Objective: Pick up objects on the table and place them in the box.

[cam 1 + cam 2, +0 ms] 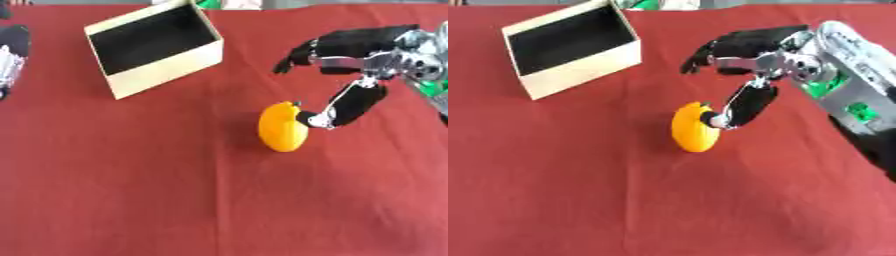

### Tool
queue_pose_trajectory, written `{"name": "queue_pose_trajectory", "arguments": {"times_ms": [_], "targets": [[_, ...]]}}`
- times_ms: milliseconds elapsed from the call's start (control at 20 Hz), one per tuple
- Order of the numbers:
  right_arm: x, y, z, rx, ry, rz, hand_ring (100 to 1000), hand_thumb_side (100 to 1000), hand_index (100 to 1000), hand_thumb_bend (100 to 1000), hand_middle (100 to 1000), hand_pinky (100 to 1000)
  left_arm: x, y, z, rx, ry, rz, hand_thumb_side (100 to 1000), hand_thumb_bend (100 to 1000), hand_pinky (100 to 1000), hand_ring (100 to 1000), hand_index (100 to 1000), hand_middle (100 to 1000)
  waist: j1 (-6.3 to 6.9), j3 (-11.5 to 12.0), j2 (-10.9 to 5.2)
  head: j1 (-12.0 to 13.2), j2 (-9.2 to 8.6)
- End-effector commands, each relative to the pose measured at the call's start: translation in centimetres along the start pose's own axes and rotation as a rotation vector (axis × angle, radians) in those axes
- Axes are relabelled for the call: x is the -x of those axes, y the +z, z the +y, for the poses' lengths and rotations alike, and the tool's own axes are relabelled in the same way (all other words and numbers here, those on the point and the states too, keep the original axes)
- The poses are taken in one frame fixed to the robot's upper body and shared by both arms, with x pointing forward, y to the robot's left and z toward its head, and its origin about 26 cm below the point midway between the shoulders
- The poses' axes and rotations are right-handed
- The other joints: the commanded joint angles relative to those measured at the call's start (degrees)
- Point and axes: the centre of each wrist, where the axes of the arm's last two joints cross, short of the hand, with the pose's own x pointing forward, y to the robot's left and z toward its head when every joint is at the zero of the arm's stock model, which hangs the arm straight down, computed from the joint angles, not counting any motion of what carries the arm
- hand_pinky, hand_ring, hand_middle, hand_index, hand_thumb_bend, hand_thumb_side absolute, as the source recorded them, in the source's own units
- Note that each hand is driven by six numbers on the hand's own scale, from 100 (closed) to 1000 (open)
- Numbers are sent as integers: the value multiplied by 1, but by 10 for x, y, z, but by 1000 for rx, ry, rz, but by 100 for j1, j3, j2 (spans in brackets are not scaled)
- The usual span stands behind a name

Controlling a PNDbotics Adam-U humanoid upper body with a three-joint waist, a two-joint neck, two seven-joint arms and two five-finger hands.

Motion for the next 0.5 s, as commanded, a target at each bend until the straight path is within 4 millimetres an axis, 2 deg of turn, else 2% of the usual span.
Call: {"name": "queue_pose_trajectory", "arguments": {"times_ms": [50, 250, 500], "targets": [[9, -10, 1, -19, 4, 28, 936, 343, 960, 264, 855, 933, -5, -3, 7, -8, -12, -26, 614, 332, 445, 564, 769, 619, 22, 11, -105, -32, -58], [16, -22, 11, -61, -26, 18, 935, 345, 963, 250, 849, 934, -5, -3, 7, -11, -9, -24, 614, 332, 445, 564, 769, 620, 26, 23, -93, -30, -40], [18, -27, 17, -95, -43, 3, 926, 336, 946, 235, 826, 929, -5, -3, 7, -13, -9, -25, 614, 331, 446, 564, 769, 620, 27, 20, -95, 1, -30]]}}
